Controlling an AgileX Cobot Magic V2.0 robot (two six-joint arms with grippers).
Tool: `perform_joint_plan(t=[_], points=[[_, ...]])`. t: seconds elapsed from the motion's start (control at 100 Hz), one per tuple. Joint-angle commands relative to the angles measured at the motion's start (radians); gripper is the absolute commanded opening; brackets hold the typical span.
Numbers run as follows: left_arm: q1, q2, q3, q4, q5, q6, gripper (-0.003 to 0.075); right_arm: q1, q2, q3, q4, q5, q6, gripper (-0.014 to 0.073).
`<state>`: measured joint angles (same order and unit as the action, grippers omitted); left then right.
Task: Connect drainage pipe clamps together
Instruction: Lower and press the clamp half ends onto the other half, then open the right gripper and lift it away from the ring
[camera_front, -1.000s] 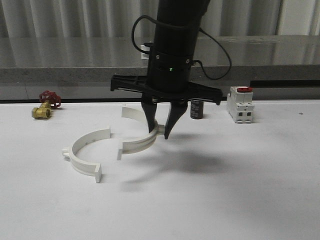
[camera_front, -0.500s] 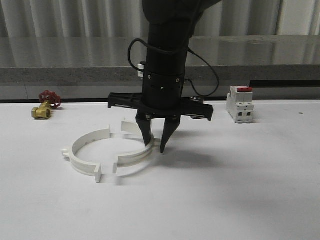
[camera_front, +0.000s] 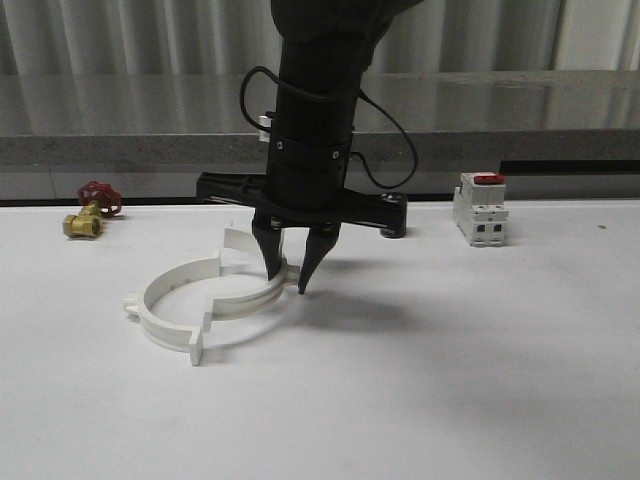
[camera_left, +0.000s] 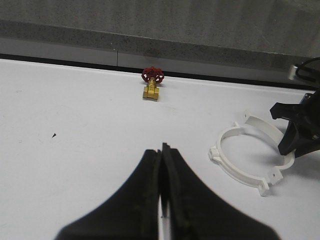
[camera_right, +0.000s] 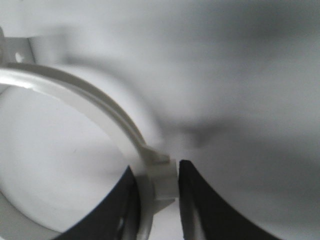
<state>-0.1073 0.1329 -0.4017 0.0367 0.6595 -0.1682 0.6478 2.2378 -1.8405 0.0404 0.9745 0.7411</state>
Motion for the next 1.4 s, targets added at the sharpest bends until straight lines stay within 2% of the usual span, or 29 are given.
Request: perform_joint_plan(t=[0.0, 0.25, 0.32, 0.49, 0.58, 0.74, 1.14, 1.21, 1.39], points=[[0.004, 0.01, -0.024, 0.0, -0.075, 0.001, -0.0021, -0.002, -0.051, -0.033, 0.006, -0.019, 0.002, -0.0027], [0.004, 0.01, -0.024, 0.0, -0.075, 0.001, -0.0021, -0.002, -0.025, -0.033, 0.029, -0.019, 0.002, 0.0001], [0.004, 0.01, -0.024, 0.0, -0.075, 0.001, -0.0021, -0.002, -0.025, -0.033, 0.031, -0.029, 0.002, 0.0082], [0.004, 0.01, -0.024, 0.0, -0.075, 0.001, -0.0021, -0.002, -0.026, -0.056, 0.035, -0.035, 0.002, 0.0396], [0.004, 0.01, -0.024, 0.0, -0.075, 0.001, -0.0021, -0.002, -0.029, -0.066, 0.035, -0.001, 0.002, 0.0451], [0.004, 0.01, -0.024, 0.0, -0.075, 0.001, -0.0021, -0.001, -0.051, -0.065, 0.002, 0.076, -0.015, 0.0446], [0.004, 0.01, -0.024, 0.0, -0.075, 0.001, -0.0021, -0.005, -0.18, -0.061, -0.106, 0.235, -0.226, 0.043], [0.004, 0.01, -0.024, 0.0, -0.075, 0.001, -0.0021, -0.013, -0.204, -0.061, -0.106, 0.244, -0.257, 0.0352], [0.004, 0.01, -0.024, 0.0, -0.075, 0.001, -0.0021, -0.055, -0.266, -0.054, -0.124, 0.273, -0.265, 0.0029]])
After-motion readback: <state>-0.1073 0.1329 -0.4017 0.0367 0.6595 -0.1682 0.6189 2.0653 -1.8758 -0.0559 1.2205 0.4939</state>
